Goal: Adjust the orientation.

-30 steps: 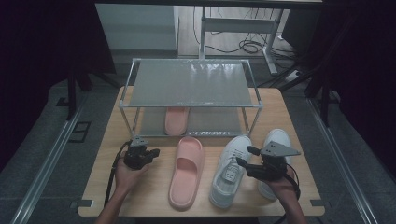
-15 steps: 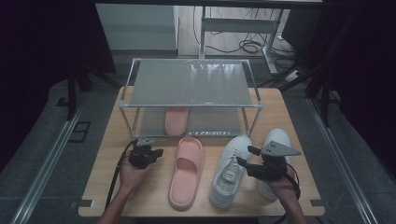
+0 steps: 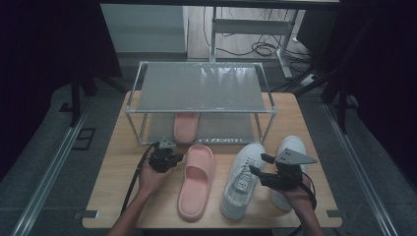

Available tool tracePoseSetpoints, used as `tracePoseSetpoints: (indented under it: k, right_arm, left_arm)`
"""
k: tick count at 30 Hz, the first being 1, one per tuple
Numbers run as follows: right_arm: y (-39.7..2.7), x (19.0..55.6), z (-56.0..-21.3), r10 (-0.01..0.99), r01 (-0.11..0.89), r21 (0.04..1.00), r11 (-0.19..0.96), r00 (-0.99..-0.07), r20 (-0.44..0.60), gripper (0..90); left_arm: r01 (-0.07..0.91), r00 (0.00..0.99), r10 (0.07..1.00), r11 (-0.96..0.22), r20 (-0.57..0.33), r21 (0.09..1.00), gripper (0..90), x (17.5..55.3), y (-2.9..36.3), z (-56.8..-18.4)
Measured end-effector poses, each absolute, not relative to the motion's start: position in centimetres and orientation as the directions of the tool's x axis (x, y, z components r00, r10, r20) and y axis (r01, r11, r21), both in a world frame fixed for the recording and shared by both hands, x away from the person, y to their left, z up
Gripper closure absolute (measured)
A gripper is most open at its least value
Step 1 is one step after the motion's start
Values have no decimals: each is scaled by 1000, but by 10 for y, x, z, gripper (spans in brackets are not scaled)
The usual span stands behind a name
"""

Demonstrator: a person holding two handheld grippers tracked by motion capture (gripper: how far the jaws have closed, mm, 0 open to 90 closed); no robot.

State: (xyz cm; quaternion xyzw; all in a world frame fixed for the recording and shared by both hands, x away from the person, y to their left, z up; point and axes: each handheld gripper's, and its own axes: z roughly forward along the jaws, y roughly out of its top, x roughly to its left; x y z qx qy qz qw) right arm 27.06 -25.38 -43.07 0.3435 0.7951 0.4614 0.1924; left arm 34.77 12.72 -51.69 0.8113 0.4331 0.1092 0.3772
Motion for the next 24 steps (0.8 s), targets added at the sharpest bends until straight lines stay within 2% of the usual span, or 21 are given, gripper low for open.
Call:
tracePoseSetpoints:
  k: [24]
  right_arm:
    - [-255,271,-431,725,367,868,334,-688,11,384]
  left_arm:
    - [588,669,729,-400,-145,703,900,360,86,-516]
